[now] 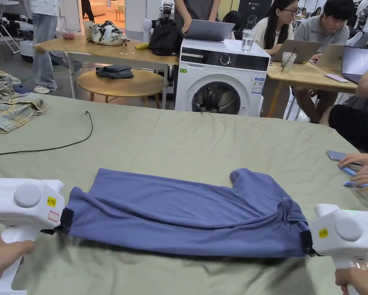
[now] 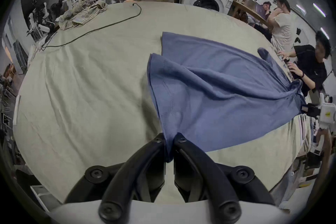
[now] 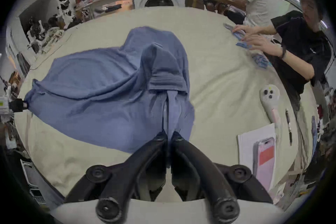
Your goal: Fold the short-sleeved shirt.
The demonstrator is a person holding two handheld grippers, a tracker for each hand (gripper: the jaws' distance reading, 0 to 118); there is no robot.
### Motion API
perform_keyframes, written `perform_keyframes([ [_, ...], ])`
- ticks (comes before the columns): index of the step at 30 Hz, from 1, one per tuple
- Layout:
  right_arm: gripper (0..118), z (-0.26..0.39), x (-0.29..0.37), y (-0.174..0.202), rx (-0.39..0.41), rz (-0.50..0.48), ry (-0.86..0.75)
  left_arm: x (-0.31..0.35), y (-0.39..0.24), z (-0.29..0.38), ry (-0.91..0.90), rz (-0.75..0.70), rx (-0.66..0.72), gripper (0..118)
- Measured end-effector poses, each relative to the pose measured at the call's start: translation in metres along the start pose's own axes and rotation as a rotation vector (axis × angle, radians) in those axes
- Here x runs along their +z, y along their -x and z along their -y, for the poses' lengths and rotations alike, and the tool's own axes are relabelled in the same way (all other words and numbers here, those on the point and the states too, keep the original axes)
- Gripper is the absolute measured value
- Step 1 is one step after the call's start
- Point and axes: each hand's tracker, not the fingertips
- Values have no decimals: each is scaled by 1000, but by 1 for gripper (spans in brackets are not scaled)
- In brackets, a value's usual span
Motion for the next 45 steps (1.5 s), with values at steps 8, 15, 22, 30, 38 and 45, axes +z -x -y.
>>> perform_keyframes([
  [8,0,54,34,-1,48,6,43,21,14,51,40,2,16,0],
  [15,0,98,-9,9,81,90,133,-10,13,88,116,-15,19,0],
  [22,9,92,-18,21,43,138,121,-10,8,79,114,-38,37,0],
  [30,52,55,58,39,7,179,-153,43,-4,56,-102,-39,73,40],
  [38,3,43,64,89,-58,87,-468,76,-41,64,-515,-18,-27,19],
  [45,0,48,63,117,-114,-14,-555,63,-50,65,-590,-19,-36,0],
])
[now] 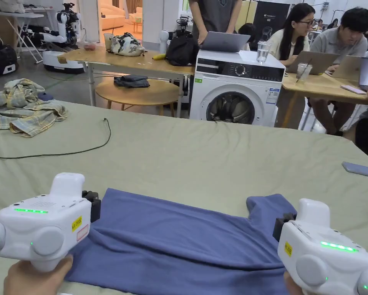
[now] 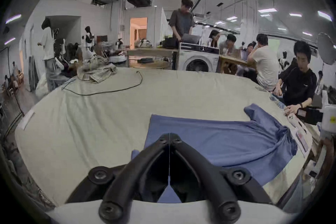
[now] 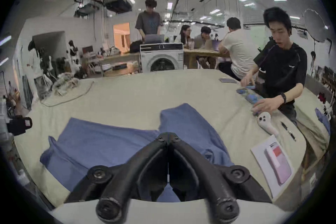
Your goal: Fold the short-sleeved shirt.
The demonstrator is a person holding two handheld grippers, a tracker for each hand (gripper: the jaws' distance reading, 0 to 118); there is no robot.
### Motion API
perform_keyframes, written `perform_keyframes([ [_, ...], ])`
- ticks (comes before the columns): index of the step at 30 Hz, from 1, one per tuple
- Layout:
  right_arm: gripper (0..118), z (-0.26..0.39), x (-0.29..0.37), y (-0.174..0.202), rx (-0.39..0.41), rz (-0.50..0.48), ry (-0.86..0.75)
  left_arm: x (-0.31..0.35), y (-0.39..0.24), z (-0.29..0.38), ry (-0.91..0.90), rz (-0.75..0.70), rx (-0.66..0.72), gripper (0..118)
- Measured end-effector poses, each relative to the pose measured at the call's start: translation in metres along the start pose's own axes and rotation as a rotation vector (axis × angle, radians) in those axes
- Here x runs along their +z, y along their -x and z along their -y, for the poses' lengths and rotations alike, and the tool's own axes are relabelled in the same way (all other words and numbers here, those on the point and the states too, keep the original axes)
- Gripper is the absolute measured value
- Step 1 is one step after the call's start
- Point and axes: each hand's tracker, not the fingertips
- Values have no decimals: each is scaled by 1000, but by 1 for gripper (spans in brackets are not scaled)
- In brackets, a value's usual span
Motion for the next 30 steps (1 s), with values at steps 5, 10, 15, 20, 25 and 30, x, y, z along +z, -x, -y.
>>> perform_keyframes([
  [5,0,2,-1,12,17,-14,-25,-29,8,-20,20,-36,-37,0],
  [10,0,1,-13,20,34,-45,10,-95,30,-53,192,-4,0,0],
  [15,0,1,-31,25,58,-51,56,-178,46,-80,379,16,-3,0],
  [20,0,2,-48,26,70,-39,94,-237,58,-96,524,27,67,62],
  [25,0,5,-59,22,80,-26,129,-286,67,-101,567,20,111,64],
  [30,0,6,-65,14,81,-1,149,-313,53,-71,785,-50,31,64],
])
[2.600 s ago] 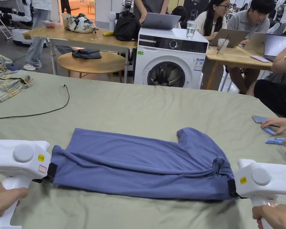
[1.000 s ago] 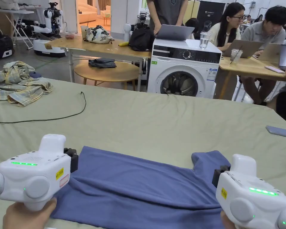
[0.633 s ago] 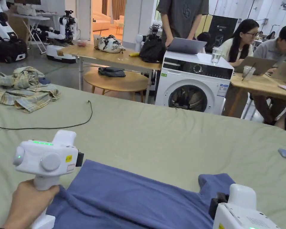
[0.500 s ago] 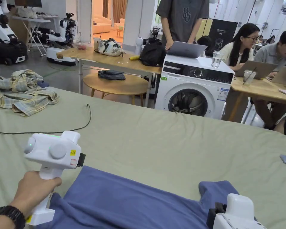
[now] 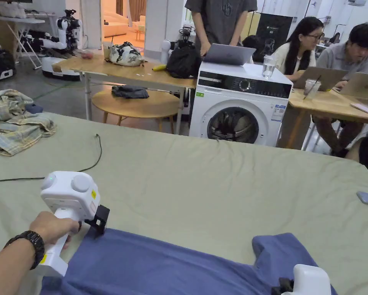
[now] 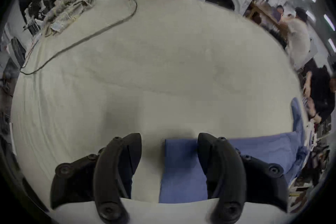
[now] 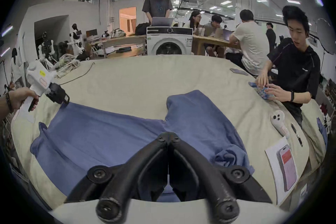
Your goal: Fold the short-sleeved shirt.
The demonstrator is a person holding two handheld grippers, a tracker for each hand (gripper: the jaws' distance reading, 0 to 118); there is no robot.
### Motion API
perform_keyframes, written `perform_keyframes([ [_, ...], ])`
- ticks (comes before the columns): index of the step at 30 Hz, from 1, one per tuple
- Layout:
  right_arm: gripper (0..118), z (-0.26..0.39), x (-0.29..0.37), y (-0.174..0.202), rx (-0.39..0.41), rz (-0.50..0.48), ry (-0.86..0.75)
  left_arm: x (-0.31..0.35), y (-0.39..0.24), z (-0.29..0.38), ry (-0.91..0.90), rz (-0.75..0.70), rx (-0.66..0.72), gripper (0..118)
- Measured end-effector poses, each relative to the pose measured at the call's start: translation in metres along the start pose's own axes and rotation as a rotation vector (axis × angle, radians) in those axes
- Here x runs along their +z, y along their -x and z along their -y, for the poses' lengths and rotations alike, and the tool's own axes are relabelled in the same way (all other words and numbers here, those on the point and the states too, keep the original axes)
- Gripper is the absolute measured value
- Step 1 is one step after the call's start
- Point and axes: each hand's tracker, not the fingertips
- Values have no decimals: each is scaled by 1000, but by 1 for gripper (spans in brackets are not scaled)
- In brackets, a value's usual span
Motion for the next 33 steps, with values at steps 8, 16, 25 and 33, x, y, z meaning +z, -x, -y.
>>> perform_keyframes([
  [8,0,2,-7,-15,-12,11,48,12,-26,19,-89,-13,-150,0],
  [16,0,-28,-37,-60,-89,48,142,42,-22,41,-182,20,-119,0],
  [25,61,-94,-156,-117,-51,58,407,69,-24,57,-250,15,-119,0],
  [33,61,-90,-207,-130,-9,99,495,76,-21,70,-269,35,-88,0],
])
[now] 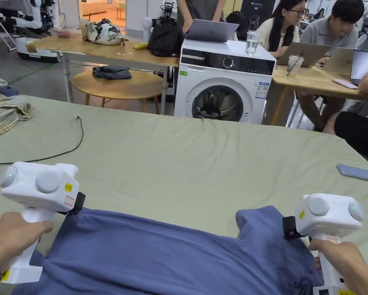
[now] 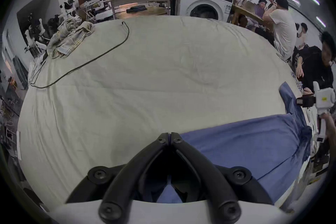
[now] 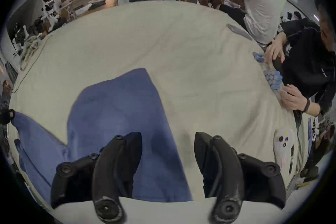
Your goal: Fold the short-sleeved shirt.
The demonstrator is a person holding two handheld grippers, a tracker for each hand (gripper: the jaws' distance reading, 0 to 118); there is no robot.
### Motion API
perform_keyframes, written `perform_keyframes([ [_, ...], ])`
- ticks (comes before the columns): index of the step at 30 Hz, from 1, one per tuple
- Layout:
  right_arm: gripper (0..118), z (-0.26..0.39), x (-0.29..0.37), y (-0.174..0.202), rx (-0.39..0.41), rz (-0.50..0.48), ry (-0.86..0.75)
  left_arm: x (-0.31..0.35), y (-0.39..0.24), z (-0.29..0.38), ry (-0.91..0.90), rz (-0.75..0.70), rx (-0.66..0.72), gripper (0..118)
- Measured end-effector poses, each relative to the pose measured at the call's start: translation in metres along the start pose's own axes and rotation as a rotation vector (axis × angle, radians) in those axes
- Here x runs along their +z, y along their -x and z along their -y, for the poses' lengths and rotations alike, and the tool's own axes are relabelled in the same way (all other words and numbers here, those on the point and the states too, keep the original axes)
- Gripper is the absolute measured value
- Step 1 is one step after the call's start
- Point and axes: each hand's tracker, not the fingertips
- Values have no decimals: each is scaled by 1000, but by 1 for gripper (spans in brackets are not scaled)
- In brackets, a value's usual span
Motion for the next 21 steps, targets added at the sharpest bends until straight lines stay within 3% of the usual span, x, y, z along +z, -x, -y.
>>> perform_keyframes([
  [5,61,-4,-22,-1,-24,-77,65,1,2,4,-5,-2,4,0],
  [8,49,1,-23,6,3,-47,48,-2,4,6,-2,-3,9,0],
  [9,35,2,-21,7,3,-46,42,-2,4,6,-1,-6,9,0],
  [10,0,3,-18,9,6,-39,26,-3,4,6,0,-7,9,0],
  [14,0,11,-7,-1,12,-80,-17,-6,5,8,-2,-9,13,0],
  [21,0,46,79,-23,-85,-150,-174,21,12,18,-52,22,36,0],
])
